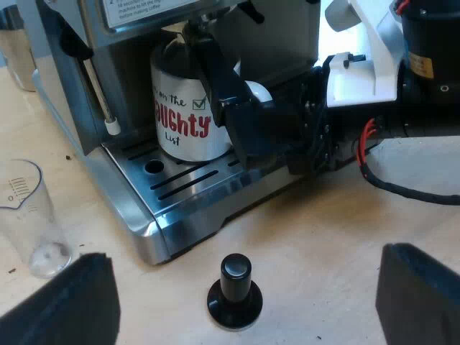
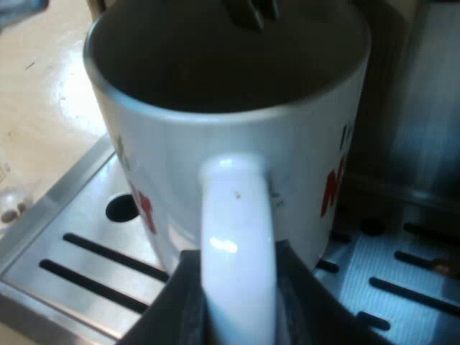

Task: Remove mug from coffee machine

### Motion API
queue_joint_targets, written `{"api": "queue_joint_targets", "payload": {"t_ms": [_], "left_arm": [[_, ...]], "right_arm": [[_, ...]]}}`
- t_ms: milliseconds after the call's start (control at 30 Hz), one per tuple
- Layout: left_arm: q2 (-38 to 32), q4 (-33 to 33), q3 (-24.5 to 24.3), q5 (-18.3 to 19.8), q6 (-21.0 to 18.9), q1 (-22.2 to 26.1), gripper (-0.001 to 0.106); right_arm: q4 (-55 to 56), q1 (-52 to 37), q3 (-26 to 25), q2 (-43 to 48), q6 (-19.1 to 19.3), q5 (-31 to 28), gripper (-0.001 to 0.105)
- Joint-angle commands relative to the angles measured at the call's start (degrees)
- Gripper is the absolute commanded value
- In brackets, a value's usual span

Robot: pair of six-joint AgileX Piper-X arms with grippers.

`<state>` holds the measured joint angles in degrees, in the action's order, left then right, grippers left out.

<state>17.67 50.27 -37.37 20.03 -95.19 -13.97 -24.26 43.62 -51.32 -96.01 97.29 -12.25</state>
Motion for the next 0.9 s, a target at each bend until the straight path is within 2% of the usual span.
{"api": "queue_joint_targets", "payload": {"t_ms": [33,267,367,433,900], "left_arm": [[-0.02,-0.42,-0.2,0.41,0.3,-0.1,0.087],[-0.02,-0.42,-0.2,0.41,0.3,-0.1,0.087],[-0.02,-0.42,-0.2,0.41,0.3,-0.1,0.087],[-0.02,-0.42,-0.2,0.41,0.3,-0.1,0.087],[-0.02,-0.42,-0.2,0.41,0.3,-0.1,0.087]], "right_arm": [[-0.41,0.03,-0.33,0.4,2.04,-0.48,0.0],[1.74,0.03,-0.33,2.6,3.39,-0.48,0.0],[7.27,0.41,-0.33,4.76,3.52,-0.4,0.0],[10.17,0.92,-0.33,6.18,5.13,-0.37,0.0],[19.57,3.73,0.44,11.57,5.32,-0.84,0.0]]}}
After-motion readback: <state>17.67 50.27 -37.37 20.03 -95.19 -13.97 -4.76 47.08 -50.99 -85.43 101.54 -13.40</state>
